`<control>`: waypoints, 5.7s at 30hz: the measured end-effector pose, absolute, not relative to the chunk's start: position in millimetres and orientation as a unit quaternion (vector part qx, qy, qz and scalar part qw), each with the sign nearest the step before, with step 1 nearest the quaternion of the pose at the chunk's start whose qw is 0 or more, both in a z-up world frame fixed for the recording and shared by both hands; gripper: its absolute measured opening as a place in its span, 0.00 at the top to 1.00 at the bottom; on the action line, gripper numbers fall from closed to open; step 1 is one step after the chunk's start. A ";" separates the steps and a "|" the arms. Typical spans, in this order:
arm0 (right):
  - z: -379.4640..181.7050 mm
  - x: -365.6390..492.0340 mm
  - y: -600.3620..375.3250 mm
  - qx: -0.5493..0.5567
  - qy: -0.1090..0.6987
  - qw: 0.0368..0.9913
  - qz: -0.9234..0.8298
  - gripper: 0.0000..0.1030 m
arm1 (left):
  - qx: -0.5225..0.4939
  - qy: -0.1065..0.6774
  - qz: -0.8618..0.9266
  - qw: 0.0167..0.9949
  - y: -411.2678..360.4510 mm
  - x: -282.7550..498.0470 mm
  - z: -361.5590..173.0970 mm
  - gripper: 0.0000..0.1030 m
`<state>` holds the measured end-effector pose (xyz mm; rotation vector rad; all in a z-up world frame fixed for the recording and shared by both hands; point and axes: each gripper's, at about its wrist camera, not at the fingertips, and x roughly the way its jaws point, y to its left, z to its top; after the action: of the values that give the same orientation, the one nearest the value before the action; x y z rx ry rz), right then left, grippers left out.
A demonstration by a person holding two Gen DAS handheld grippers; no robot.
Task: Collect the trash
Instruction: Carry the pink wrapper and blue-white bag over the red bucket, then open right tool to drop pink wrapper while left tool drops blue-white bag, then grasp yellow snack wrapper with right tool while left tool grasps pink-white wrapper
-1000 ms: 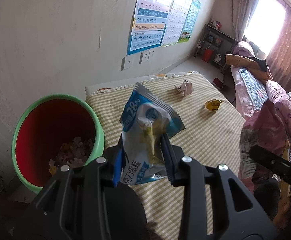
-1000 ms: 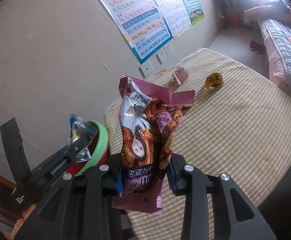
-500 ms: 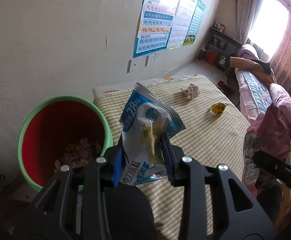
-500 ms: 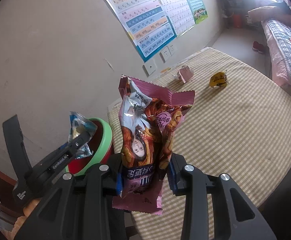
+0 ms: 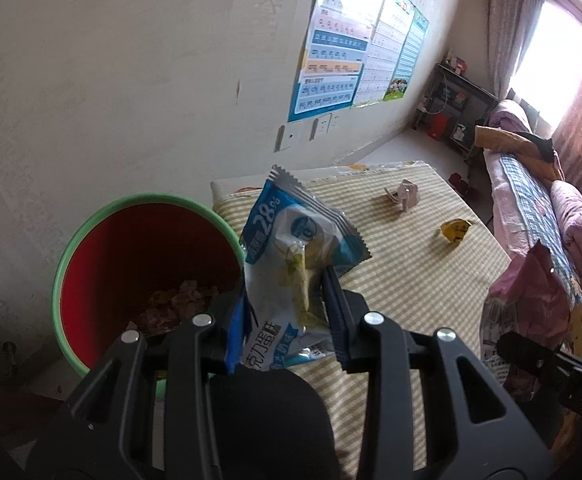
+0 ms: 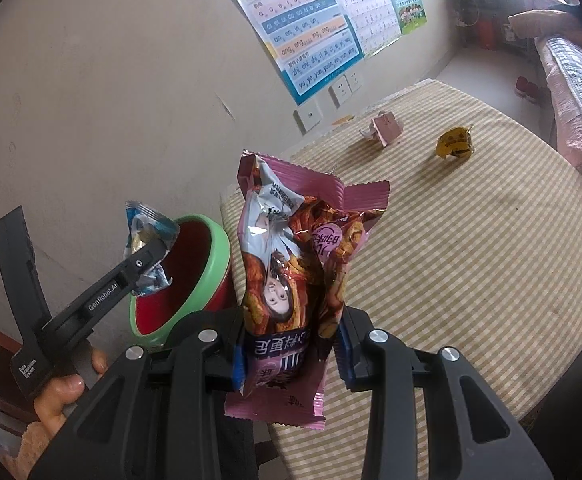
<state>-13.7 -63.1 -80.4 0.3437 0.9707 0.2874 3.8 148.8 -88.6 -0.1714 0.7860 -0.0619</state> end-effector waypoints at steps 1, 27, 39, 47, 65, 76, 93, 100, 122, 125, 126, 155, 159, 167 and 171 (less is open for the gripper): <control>-81.3 -13.3 -61.9 0.163 0.464 0.860 0.137 0.67 | -0.086 0.382 -0.028 0.920 151.6 4.2 -89.0 0.67; -96.0 2.2 -1.9 0.116 0.494 0.842 0.182 0.67 | -0.127 0.389 0.007 0.912 205.3 2.6 -104.0 0.67; -100.5 8.9 17.7 0.104 0.502 0.836 0.198 0.67 | -0.140 0.395 0.023 0.908 224.3 1.9 -111.6 0.67; -102.6 14.4 30.9 0.097 0.505 0.831 0.211 0.67 | -0.140 0.399 0.031 0.906 229.4 2.8 -115.4 0.67; -106.5 25.4 56.3 0.084 0.510 0.823 0.236 0.67 | -0.143 0.413 0.049 0.898 242.6 7.1 -127.6 0.67; -107.1 39.8 75.4 0.074 0.511 0.819 0.251 0.67 | -0.147 0.421 0.067 0.893 260.2 11.8 -137.5 0.67; -102.4 53.4 102.2 0.051 0.502 0.819 0.273 0.67 | -0.159 0.426 0.080 0.887 277.0 22.3 -144.9 0.67; -103.4 52.8 101.5 0.042 0.495 0.821 0.282 0.67 | -0.161 0.427 0.084 0.886 280.3 27.0 -147.6 0.67; -104.1 59.6 113.3 0.044 0.488 0.816 0.308 0.67 | -0.179 0.445 0.090 0.873 291.1 39.3 -159.1 0.67; -105.4 59.4 114.0 0.044 0.490 0.815 0.307 0.67 | -0.181 0.446 0.091 0.872 291.8 39.0 -161.0 0.67; -105.7 59.4 114.6 0.044 0.490 0.814 0.308 0.67 | -0.181 0.446 0.092 0.871 291.5 39.4 -161.5 0.67; -117.0 127.0 -87.9 0.132 0.447 0.883 0.048 0.41 | -0.181 0.424 0.155 0.873 294.5 31.6 -157.2 0.35; -127.3 156.4 -171.5 0.191 0.425 0.881 -0.078 0.39 | -0.168 0.404 0.157 0.886 281.3 34.1 -146.0 0.34; -173.9 207.0 -222.0 0.221 0.472 0.846 -0.116 0.45 | -0.121 0.383 0.120 0.908 233.1 44.4 -121.5 0.29; -174.2 207.1 -222.4 0.243 0.474 0.843 -0.077 0.70 | -0.102 0.394 0.078 0.910 194.0 61.0 -116.8 0.28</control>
<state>207.1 -222.4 -174.2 0.5132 1.0003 -0.1616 61.0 194.0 -116.8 -0.2107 0.8126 0.1600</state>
